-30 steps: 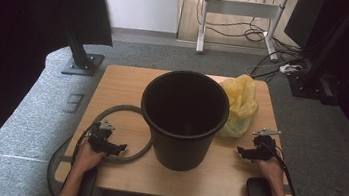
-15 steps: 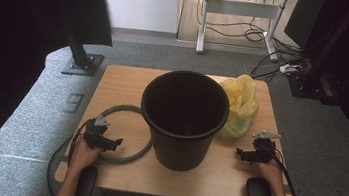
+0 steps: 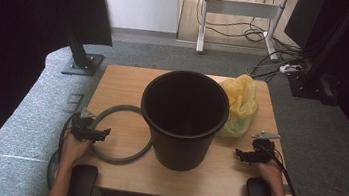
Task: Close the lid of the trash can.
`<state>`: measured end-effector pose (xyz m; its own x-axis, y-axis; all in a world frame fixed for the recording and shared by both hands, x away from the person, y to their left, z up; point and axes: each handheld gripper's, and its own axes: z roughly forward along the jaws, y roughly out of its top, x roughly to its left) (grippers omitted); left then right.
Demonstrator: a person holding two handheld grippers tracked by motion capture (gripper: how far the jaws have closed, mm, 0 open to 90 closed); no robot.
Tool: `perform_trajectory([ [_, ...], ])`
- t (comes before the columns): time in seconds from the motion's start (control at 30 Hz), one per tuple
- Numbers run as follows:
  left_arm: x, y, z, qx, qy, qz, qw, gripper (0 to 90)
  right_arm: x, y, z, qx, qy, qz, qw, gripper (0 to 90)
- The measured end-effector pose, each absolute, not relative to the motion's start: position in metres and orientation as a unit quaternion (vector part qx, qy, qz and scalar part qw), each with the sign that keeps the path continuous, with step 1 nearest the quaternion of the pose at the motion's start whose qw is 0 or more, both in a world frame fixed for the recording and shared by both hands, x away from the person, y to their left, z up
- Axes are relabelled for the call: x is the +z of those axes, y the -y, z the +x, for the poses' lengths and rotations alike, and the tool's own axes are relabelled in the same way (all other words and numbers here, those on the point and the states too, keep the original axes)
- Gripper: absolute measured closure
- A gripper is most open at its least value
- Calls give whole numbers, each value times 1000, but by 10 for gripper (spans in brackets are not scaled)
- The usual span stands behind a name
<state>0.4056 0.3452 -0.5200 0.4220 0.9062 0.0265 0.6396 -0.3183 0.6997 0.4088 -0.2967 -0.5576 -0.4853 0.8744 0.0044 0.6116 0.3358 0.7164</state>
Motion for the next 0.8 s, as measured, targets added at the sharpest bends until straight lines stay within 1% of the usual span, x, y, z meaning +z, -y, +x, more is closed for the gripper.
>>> perform_trajectory([
  [0.27,-538,-350,418,190,-509,789,287,0,-558,296,408,338,-796,463,193,0],
  [0.37,-545,-350,421,175,-509,791,290,0,-557,296,408,338,-797,462,192,0],
  [0.67,-546,-352,423,183,-515,784,294,0,-557,296,408,338,-798,461,192,0],
  [0.73,-546,-354,423,189,-522,777,297,29,-557,296,408,338,-798,461,192,0],
  [0.8,-545,-357,422,196,-527,771,300,81,-557,296,408,338,-798,461,192,0],
])
